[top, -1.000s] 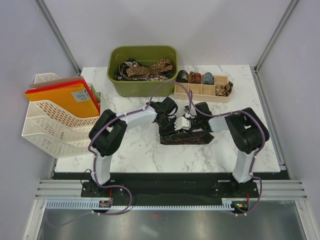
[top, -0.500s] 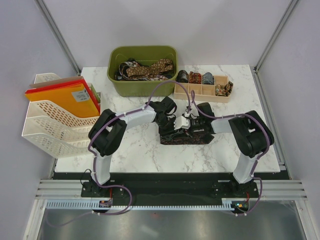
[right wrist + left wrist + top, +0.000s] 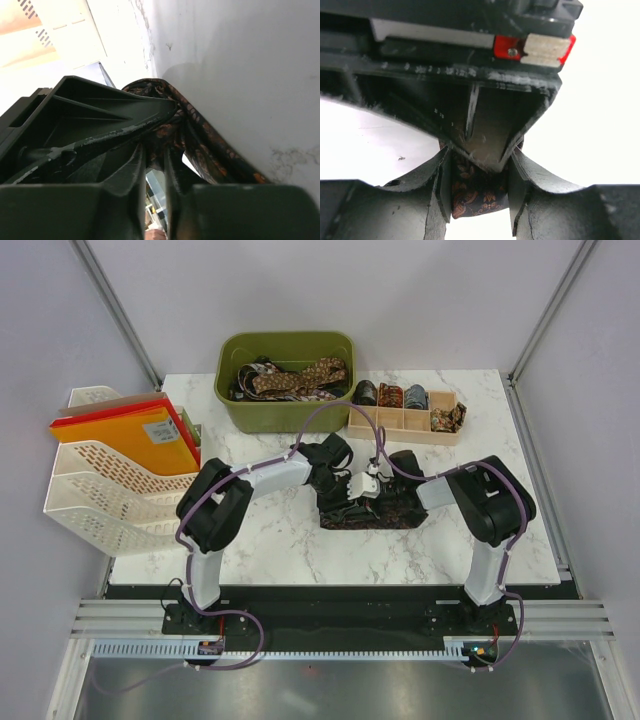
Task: Roll the ties
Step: Roll the tie at the center of the board.
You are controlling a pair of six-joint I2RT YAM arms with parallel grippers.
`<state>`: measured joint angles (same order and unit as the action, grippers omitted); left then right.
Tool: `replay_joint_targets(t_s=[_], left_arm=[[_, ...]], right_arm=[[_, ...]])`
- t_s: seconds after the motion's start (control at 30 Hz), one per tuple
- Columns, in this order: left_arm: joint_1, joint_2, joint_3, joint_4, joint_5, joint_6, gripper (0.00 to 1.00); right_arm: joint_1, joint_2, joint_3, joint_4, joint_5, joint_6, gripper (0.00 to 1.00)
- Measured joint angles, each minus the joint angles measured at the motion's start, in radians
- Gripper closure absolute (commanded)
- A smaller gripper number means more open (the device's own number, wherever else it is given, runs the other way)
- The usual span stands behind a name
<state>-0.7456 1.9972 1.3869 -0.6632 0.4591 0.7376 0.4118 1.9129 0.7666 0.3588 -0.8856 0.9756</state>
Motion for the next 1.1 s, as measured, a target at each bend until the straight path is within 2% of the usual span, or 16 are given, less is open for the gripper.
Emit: replay_joint_targets(t_s=[0.03,0.07,0.2,0.23,0.33,0.73,0.8,0.9,1.1], left_arm=[[0.000,0.000,-0.001,0.000,0.000,0.000,0.55],[0.001,-0.001,-0.002,0.000,0.000,0.000,0.54],[0.005,-0.004,-0.006,0.000,0.003,0.000,0.43],[0.005,-0.005,-0.009,0.000,0.005,0.000,0.36],[0.017,-0.022,-0.027,0.000,0.021,-0.001,0.29],[0.124,-0.213,-0.189,0.038,0.076,0.005,0.16],[0.127,-0.224,-0.208,0.055,0.076,0.012,0.09],[0.122,-0.224,-0.234,0.096,0.079,0.027,0.05],[0.106,-0.224,-0.267,0.180,0.083,0.077,0.03]], right_arm=[[0.000,0.000,0.000,0.000,0.000,-0.003,0.97],[0.000,0.000,0.000,0.000,0.000,-0.005,0.99],[0.000,0.000,0.003,-0.016,0.000,-0.029,1.00],[0.000,0.000,0.007,-0.029,-0.001,-0.039,1.00],[0.000,0.001,0.018,-0.073,0.000,-0.071,1.00],[-0.003,0.005,0.056,-0.207,0.006,-0.188,1.00],[-0.004,0.006,0.061,-0.222,0.008,-0.197,1.00],[-0.004,0.017,0.083,-0.259,0.006,-0.222,1.00],[-0.004,0.027,0.108,-0.311,0.003,-0.250,1.00]])
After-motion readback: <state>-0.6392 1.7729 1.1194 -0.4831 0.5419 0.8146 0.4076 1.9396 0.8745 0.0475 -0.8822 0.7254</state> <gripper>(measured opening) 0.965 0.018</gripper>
